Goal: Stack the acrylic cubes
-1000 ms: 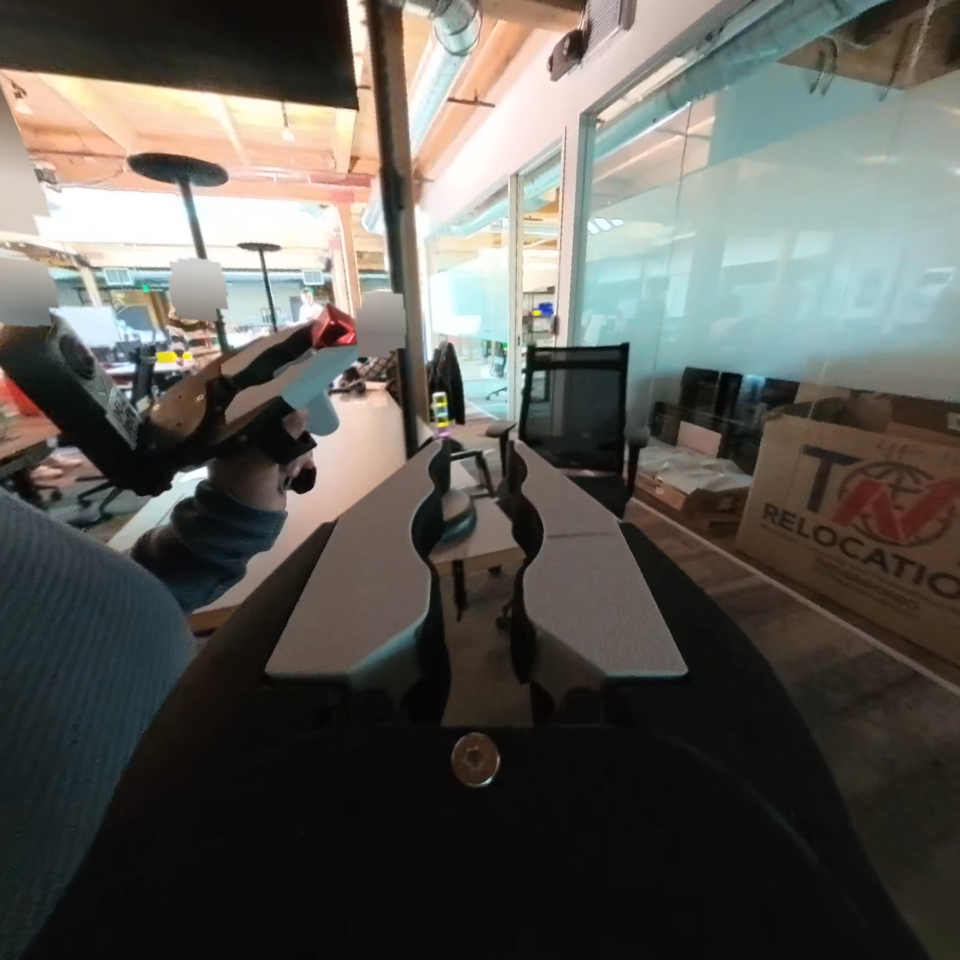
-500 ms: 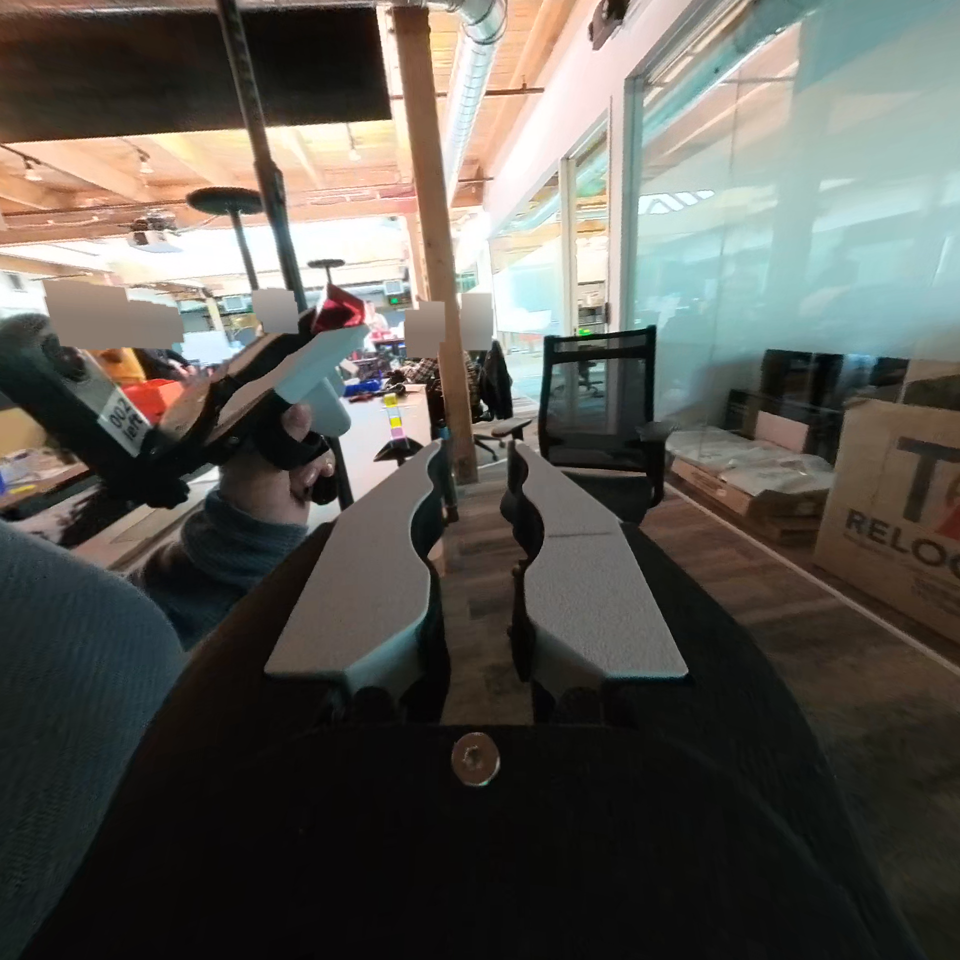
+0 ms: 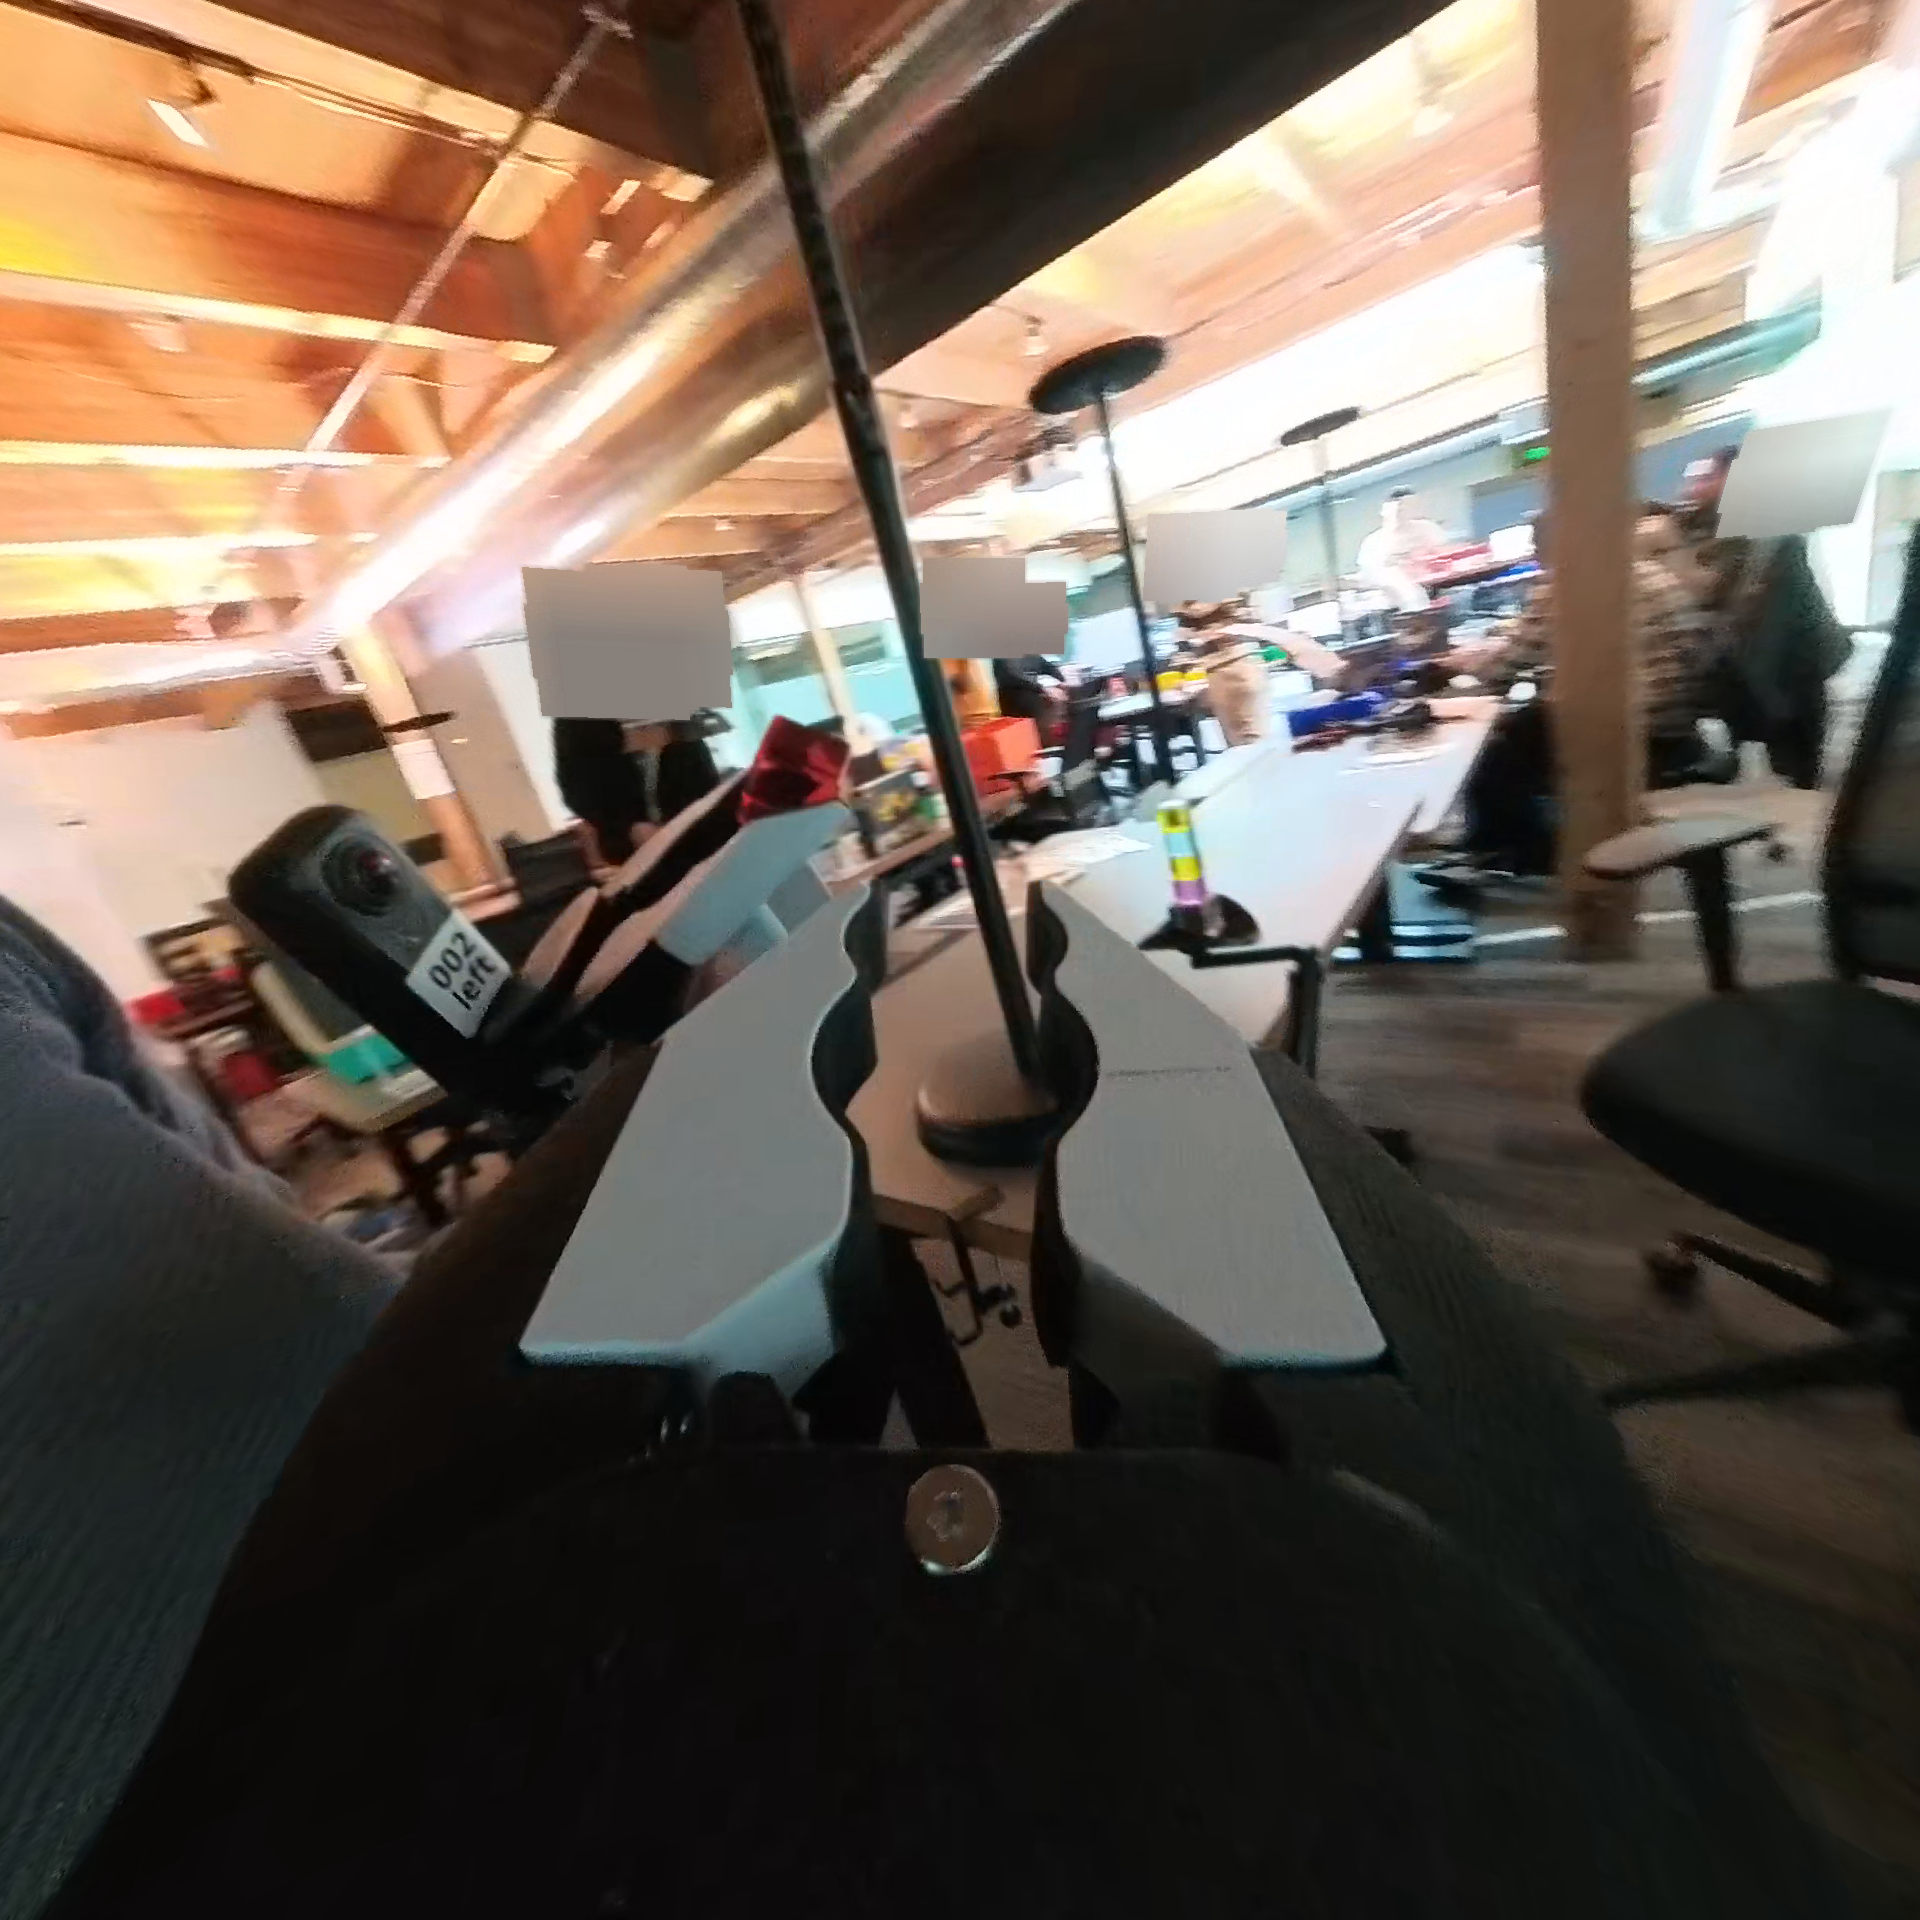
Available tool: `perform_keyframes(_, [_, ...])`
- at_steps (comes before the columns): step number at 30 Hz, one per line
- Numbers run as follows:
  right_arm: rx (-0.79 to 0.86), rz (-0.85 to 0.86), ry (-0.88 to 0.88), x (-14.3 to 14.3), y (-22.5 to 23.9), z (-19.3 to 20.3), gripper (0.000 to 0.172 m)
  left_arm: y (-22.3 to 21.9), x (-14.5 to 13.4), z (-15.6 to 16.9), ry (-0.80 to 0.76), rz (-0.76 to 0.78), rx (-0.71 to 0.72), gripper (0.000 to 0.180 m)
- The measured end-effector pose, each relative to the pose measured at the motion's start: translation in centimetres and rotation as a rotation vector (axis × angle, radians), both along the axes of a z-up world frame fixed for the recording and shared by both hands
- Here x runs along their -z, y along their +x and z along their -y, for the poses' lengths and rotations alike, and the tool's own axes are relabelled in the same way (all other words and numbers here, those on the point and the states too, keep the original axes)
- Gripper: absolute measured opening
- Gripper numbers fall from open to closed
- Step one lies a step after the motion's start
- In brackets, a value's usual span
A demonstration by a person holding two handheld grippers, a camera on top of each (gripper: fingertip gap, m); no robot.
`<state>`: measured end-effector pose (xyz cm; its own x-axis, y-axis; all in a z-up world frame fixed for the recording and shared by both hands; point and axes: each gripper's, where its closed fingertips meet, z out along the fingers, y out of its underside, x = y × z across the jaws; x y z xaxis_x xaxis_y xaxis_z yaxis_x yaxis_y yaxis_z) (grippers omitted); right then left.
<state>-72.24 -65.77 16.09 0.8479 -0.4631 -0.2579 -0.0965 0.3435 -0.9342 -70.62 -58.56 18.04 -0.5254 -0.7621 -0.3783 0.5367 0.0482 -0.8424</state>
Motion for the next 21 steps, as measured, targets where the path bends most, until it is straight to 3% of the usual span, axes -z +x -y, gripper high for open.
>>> perform_keyframes(6, [-0.229,0.017,0.021,-2.6,10.1,-4.0,0.024,9.6,-0.7,-3.5,-0.028,0.082,-0.151,0.028])
perform_keyframes(13, [-0.566,-0.089,-0.044,-4.7,21.1,-11.3,0.033,20.6,-1.8,-6.3,0.002,0.147,-0.251,0.027])
perform_keyframes(21, [-0.845,-0.254,-0.136,-1.8,27.5,-19.1,0.037,27.3,-0.1,-10.6,0.056,0.098,-0.361,0.027])
